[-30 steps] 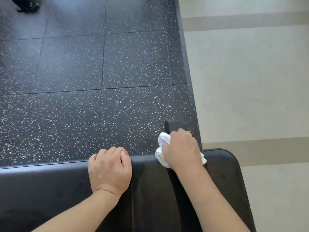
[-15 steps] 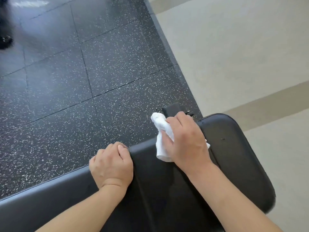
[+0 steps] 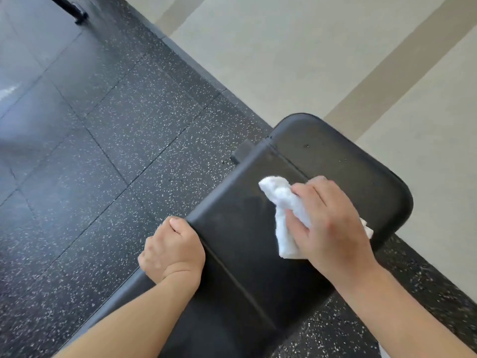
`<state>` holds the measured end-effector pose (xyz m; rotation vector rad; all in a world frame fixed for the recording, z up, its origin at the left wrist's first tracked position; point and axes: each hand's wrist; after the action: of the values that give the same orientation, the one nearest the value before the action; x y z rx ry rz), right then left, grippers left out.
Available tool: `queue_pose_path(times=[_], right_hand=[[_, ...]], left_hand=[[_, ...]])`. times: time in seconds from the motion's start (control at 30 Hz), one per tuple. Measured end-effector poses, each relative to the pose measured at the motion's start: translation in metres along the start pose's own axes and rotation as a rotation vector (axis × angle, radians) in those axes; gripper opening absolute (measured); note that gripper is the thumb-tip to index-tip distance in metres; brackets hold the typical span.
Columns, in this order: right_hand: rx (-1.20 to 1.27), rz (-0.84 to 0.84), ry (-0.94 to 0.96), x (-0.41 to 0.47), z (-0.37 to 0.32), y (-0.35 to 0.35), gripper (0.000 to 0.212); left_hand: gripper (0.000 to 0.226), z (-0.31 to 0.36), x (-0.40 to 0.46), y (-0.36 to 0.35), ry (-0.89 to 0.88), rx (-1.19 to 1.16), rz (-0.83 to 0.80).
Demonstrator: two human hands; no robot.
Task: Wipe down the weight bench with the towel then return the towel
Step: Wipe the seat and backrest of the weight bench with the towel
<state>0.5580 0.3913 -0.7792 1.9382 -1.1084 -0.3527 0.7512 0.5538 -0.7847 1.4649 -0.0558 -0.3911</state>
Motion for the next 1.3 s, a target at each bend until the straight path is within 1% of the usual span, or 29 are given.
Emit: queue_pose_path(times=[0.03, 0.1, 0.13, 0.17, 0.2, 0.27, 0.3, 0.37, 0.4, 0.47, 0.53, 0.63, 0.7, 0.8, 0.87, 0.9, 0.93, 0.97, 1.07, 1.17, 1.2, 1.23, 1.3], right_hand=[[0.000, 0.013, -0.008, 0.019, -0.005, -0.012, 0.021], [-0.007, 0.053, -0.020, 0.066, -0.021, -0.040, 0.013], [-0.023, 0.067, -0.022, 0.089, -0.032, -0.053, 0.013], [-0.048, 0.045, -0.017, 0.110, -0.042, -0.065, 0.015], [-0.088, -0.012, -0.028, 0.125, -0.051, -0.073, 0.015], [-0.162, -0.096, -0.045, 0.138, -0.058, -0.080, 0.013], [-0.153, -0.087, -0.035, 0.134, -0.056, -0.080, 0.012], [-0.087, 0.012, -0.021, 0.107, -0.047, -0.069, 0.013], [-0.058, 0.033, -0.015, 0.085, -0.042, -0.058, 0.014], [-0.042, 0.001, 0.021, 0.028, -0.030, -0.034, 0.014], [-0.009, -0.021, 0.009, -0.029, -0.020, -0.004, 0.010], [0.023, -0.021, -0.020, -0.076, -0.010, 0.014, 0.013], [0.012, 0.014, -0.021, -0.070, -0.010, 0.005, 0.013], [0.005, 0.075, -0.039, -0.028, -0.023, -0.019, 0.018], [0.010, 0.113, -0.073, 0.003, -0.033, -0.035, 0.024], [0.011, 0.135, -0.093, 0.013, -0.039, -0.040, 0.023], [0.014, 0.149, -0.120, 0.018, -0.045, -0.042, 0.021], [0.015, 0.164, -0.144, 0.018, -0.048, -0.043, 0.021], [0.037, 0.172, -0.148, -0.021, -0.052, -0.036, 0.021], [0.067, 0.139, -0.135, -0.089, -0.051, -0.026, 0.013], [0.104, 0.160, -0.158, -0.113, -0.048, -0.024, 0.011], [0.165, 0.190, -0.193, -0.138, -0.043, -0.024, 0.012], [0.309, 0.212, -0.294, -0.178, -0.034, -0.025, 0.020]], left_hand=[[0.048, 0.000, 0.000, 0.000, 0.003, -0.003, 0.001], [0.045, 0.001, 0.000, 0.001, 0.009, -0.019, 0.004], [0.043, 0.001, 0.000, 0.001, 0.011, -0.030, 0.004], [0.041, 0.002, 0.000, 0.001, 0.013, -0.041, 0.005], [0.041, 0.002, -0.001, 0.001, 0.016, -0.052, 0.009], [0.040, 0.003, -0.001, 0.002, 0.014, -0.069, 0.016], [0.039, 0.002, -0.002, 0.001, 0.011, -0.076, 0.017], [0.040, 0.000, -0.003, 0.001, 0.007, -0.093, 0.022], [0.042, 0.000, -0.003, 0.000, 0.005, -0.100, 0.026], [0.043, -0.001, -0.004, 0.000, 0.001, -0.117, 0.038], [0.039, -0.002, -0.005, 0.001, -0.005, -0.129, 0.050], [0.037, -0.002, -0.005, 0.001, -0.019, -0.134, 0.059], [0.041, -0.003, -0.005, 0.001, -0.037, -0.106, 0.054], [0.049, -0.004, -0.006, 0.001, -0.057, -0.085, 0.028], [0.046, -0.006, -0.007, 0.003, -0.074, -0.105, 0.024], [0.043, -0.008, -0.007, 0.004, -0.103, -0.128, 0.038], [0.039, -0.010, -0.010, 0.005, -0.159, -0.156, 0.053], [0.038, -0.012, -0.015, 0.005, -0.260, -0.184, 0.055], [0.057, -0.021, -0.039, 0.007, -0.724, -0.158, 0.014], [0.060, -0.011, -0.034, 0.016, -1.080, -0.078, -0.040], [0.058, 0.002, -0.032, 0.017, -1.161, -0.052, -0.055], [0.057, 0.018, -0.032, 0.014, -1.204, -0.038, -0.057], [0.057, 0.048, -0.042, 0.002, -1.199, -0.011, -0.004]])
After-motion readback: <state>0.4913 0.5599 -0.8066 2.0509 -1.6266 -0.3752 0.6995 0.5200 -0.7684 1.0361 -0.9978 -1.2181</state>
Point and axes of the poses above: each hand's wrist, its own x-axis towards the middle knuckle, its own y-axis out of the back of the hand, z = x × y, and after that the axes turned 13 degrees about -y, right-handed
